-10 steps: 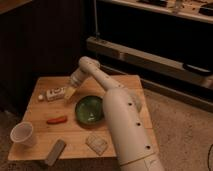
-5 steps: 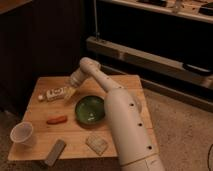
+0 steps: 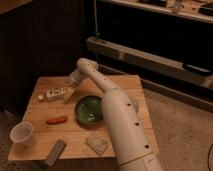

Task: Place the bottle in the ceramic bowl

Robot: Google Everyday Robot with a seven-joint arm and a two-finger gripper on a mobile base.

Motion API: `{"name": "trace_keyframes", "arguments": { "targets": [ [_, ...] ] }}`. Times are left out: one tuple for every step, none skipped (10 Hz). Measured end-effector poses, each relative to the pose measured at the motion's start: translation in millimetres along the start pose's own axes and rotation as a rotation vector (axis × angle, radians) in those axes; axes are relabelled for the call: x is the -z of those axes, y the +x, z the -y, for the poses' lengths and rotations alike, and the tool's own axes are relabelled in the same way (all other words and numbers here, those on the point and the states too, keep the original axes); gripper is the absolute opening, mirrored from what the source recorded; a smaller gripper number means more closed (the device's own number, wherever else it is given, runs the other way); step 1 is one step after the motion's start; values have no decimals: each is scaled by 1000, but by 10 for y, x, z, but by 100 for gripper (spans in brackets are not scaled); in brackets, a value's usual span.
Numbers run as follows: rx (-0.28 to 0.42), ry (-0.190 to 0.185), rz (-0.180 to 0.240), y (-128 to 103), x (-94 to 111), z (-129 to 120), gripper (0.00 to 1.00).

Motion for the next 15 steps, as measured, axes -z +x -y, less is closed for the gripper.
{"name": "trace_keyframes", "arguments": {
  "targets": [
    [0, 7, 3, -29, -27, -19, 80],
    [-2, 17, 2, -62, -53, -33, 79],
    [2, 13, -4, -54, -69, -23, 73],
    [1, -3, -5, -86, 3, -27, 63],
    [-3, -9, -3, -127, 33, -26, 55],
    [-2, -11, -5, -96, 20, -33, 41],
    [-4, -5, -8, -80, -15, -24, 33],
    [-7, -4, -8, -100, -10, -37, 23],
    [-5, -6, -8, -117, 4, -42, 13],
    [-1, -4, -8, -108, 45, -24, 4],
    [0, -12, -6, -95, 169, -37, 1],
    [-3, -13, -6, -86, 220, -39, 1],
    [-5, -10, -8, -64, 228, -36, 1],
    [-5, -7, -11, -54, 228, -26, 1],
    [-4, -10, -9, -64, 276, -24, 1]
  ]
}}
